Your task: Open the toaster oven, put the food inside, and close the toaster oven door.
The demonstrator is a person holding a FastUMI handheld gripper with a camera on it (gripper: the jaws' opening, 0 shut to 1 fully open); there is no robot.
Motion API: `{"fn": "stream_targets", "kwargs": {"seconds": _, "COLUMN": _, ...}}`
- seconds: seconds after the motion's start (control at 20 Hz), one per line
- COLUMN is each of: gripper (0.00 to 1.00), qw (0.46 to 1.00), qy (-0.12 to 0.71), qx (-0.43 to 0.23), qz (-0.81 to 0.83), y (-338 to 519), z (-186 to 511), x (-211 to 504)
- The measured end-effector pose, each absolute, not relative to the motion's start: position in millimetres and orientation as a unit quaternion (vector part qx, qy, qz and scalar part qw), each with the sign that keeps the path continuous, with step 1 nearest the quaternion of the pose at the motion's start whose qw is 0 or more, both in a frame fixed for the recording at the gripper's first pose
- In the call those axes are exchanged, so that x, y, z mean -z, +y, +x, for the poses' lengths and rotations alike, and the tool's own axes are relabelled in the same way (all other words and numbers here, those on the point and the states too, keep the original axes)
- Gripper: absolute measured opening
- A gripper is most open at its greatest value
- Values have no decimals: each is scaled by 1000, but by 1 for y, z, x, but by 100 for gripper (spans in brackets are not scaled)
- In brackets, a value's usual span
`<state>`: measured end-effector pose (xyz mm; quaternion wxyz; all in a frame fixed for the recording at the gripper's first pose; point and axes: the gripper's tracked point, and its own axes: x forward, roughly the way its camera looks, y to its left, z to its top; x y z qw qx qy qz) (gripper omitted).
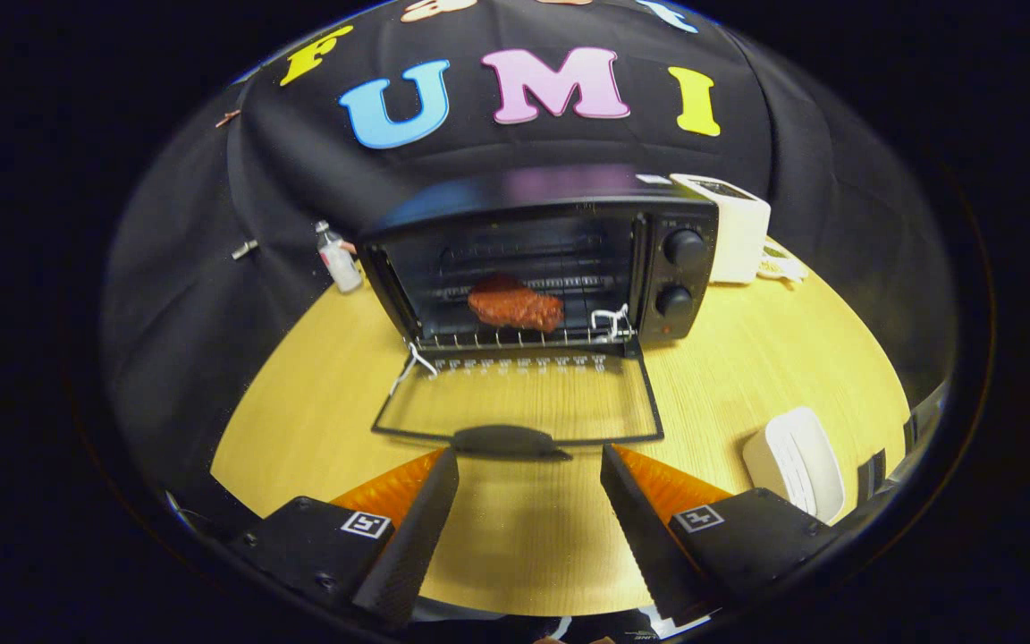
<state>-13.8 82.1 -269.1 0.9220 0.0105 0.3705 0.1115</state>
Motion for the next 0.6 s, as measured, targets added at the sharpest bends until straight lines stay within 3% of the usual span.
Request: {"fn": "stream_targets", "kwargs": {"seconds": 0.6, "gripper": 98, "qw": 901, "qy": 422, "qx": -79, "qz": -59, "y": 115, "z": -11, "x": 338}}
